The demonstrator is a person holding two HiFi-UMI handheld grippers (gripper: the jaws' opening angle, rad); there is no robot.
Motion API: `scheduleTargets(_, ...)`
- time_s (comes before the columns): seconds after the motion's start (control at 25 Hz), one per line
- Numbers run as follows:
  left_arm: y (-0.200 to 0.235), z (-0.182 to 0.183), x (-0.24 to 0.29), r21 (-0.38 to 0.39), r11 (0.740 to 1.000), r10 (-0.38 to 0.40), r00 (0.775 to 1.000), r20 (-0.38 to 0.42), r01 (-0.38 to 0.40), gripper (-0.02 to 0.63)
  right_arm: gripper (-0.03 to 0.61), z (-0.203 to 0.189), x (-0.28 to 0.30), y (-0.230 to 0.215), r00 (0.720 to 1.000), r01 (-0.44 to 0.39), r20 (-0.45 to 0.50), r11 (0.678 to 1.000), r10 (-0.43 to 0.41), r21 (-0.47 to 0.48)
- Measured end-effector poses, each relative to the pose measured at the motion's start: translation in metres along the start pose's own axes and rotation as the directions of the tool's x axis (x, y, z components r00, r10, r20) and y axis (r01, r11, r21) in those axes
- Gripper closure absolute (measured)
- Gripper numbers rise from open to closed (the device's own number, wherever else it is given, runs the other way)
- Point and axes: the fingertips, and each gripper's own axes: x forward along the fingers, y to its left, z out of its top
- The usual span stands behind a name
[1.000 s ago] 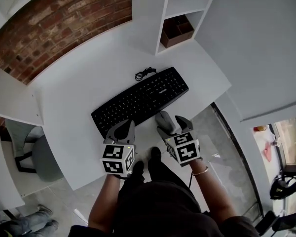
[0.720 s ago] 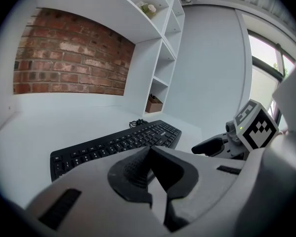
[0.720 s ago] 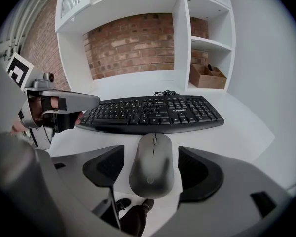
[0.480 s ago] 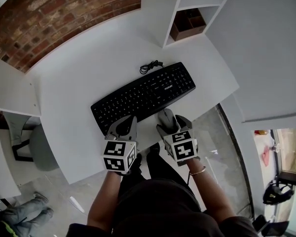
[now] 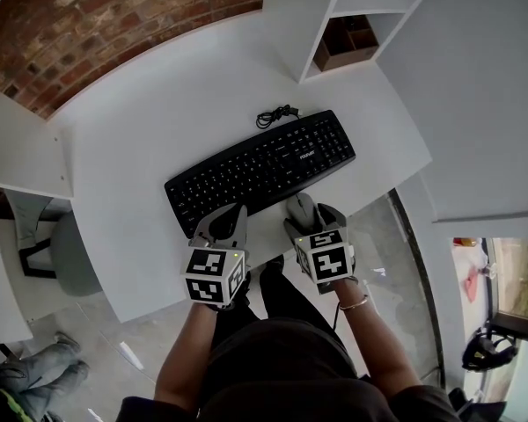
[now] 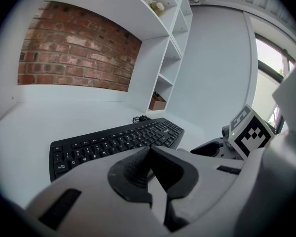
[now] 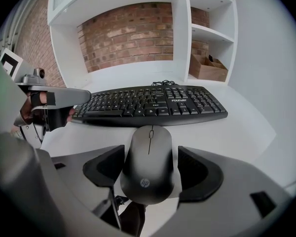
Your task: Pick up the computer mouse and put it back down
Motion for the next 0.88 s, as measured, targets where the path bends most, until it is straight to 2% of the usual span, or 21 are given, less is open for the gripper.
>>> scheduleTargets(0.88,-0.0104,-0.0026,0.0039,0.016,1.000,-0.007,1.000,-0.012,0.007,0.604,0.279,-0.0016,-0.0001,-0.0069,1.000,0.003,0.012,1.000,-0.003,0.002)
